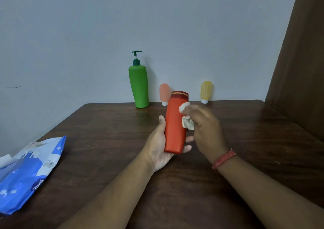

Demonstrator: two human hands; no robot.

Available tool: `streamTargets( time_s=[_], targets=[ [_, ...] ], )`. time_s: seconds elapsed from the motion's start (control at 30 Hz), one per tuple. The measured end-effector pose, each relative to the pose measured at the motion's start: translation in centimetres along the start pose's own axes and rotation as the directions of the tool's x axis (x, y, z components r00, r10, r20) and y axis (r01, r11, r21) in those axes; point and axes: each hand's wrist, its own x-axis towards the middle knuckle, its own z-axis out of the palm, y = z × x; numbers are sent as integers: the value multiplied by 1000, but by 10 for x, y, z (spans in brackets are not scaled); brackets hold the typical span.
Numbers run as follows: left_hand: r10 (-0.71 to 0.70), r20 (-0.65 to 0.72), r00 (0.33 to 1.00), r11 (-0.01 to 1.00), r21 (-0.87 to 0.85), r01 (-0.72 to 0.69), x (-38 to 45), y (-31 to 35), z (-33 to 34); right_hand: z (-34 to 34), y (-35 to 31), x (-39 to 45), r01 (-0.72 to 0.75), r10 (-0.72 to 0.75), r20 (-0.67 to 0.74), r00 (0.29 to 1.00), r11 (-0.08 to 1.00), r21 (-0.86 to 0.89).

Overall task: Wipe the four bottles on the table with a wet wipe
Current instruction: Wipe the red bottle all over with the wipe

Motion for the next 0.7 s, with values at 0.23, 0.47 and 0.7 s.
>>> streamTargets(
  time_s=[0.23,0.47,0.7],
  targets=[
    [-28,41,999,997,73,25,1,-4,1,-8,2,8,-305,335,-75,939,914,267],
    [116,-170,979,991,-49,-126,10,5,-10,10,-22,-7,-185,147,149,978,941,284],
    [105,-326,940,966,-191,-174,10,16,-22,24,-28,-18,-100,17,249,968,941,323]
  ],
)
